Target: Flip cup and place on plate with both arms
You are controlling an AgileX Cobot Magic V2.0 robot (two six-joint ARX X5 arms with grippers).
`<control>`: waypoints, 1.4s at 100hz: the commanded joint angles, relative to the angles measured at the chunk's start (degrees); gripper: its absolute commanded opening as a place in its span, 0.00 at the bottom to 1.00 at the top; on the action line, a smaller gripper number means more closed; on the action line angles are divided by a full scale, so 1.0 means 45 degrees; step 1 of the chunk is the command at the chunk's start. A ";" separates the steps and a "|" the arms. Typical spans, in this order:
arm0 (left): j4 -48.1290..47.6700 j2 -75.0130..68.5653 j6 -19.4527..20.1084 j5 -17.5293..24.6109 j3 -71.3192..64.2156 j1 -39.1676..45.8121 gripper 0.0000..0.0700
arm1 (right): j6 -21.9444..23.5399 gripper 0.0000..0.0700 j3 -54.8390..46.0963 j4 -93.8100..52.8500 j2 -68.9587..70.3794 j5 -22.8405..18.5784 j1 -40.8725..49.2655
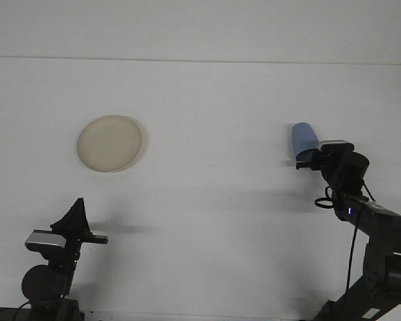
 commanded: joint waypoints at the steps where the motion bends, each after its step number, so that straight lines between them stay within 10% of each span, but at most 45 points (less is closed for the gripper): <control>1: 0.0146 -0.0024 -0.0073 0.0024 -0.0248 -0.0019 0.02 | 0.0097 0.00 0.0228 -0.0175 0.0194 -0.0044 0.0039; 36: 0.0146 -0.0024 -0.0073 0.0024 -0.0248 -0.0019 0.02 | 0.0291 0.00 0.0228 -0.3900 -0.3691 0.1977 0.1248; 80: 0.0146 -0.0024 -0.0073 0.0024 -0.0248 -0.0019 0.02 | 0.3818 0.00 0.1525 -1.3168 -1.0554 0.3978 0.5493; 140: 0.0146 -0.0024 -0.0073 0.0024 -0.0248 -0.0019 0.02 | 0.5799 0.00 0.7902 -2.3377 -0.5877 0.3599 1.0312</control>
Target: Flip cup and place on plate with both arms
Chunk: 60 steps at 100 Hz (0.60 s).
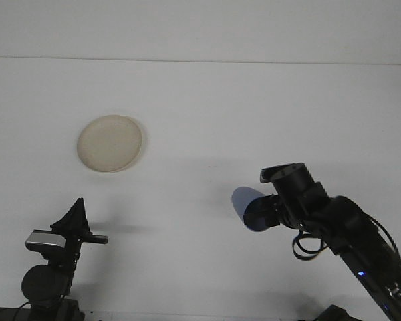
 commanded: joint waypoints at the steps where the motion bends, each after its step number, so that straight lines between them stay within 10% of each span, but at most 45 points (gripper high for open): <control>1: 0.0151 -0.0024 -0.0073 0.0024 -0.0248 -0.0019 0.02 | 0.0034 0.00 0.0763 -0.0651 0.0913 -0.0204 0.0287; 60: 0.0151 -0.0024 -0.0073 0.0024 -0.0248 -0.0019 0.02 | -0.1841 0.00 0.2443 -0.2006 0.5829 -0.1205 0.1899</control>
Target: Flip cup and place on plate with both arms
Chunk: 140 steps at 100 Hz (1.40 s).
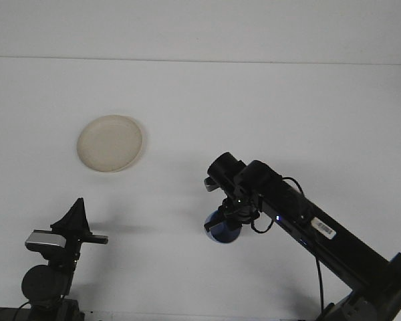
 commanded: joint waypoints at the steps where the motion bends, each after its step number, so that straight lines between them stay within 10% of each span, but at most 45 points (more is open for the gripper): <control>1: 0.0151 -0.0024 -0.0073 0.0024 -0.0248 -0.0019 0.02 | -0.0374 0.00 0.0311 -0.0374 0.0413 -0.0044 0.0214; 44: 0.0151 -0.0024 -0.0073 0.0024 -0.0248 -0.0019 0.02 | -0.0719 0.02 0.0311 -0.0374 0.1277 -0.0277 0.0335; 71: 0.0151 -0.0024 -0.0073 0.0024 -0.0248 -0.0019 0.02 | -0.0724 0.58 0.0316 -0.0369 0.1253 -0.0277 0.0325; 140: 0.0151 -0.0024 -0.0073 0.0024 -0.0248 -0.0019 0.02 | -0.2710 0.58 0.0627 0.0010 -0.2229 0.0869 -0.2671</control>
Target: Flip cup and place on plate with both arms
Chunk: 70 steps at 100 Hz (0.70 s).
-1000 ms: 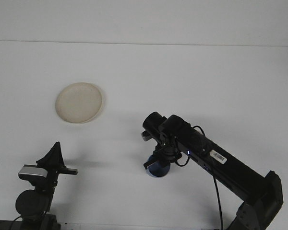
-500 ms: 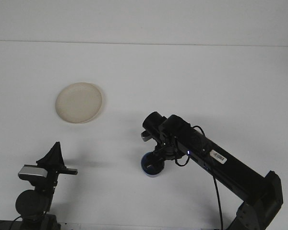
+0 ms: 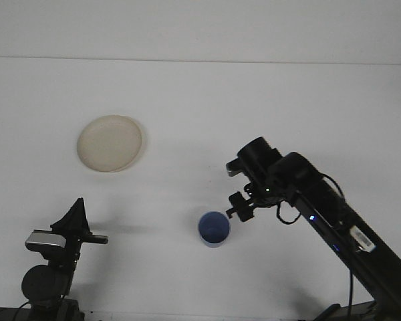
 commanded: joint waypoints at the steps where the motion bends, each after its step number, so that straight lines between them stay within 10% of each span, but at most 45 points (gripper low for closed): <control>1: 0.0151 -0.0024 -0.0073 0.0024 -0.0248 -0.0019 0.02 | -0.0685 0.58 0.0262 0.0005 -0.0345 0.0403 -0.0510; 70: 0.0151 -0.0024 -0.0073 0.0024 -0.0248 -0.0019 0.02 | -0.2409 0.58 -0.7038 0.7014 -0.9020 -0.0413 -0.7320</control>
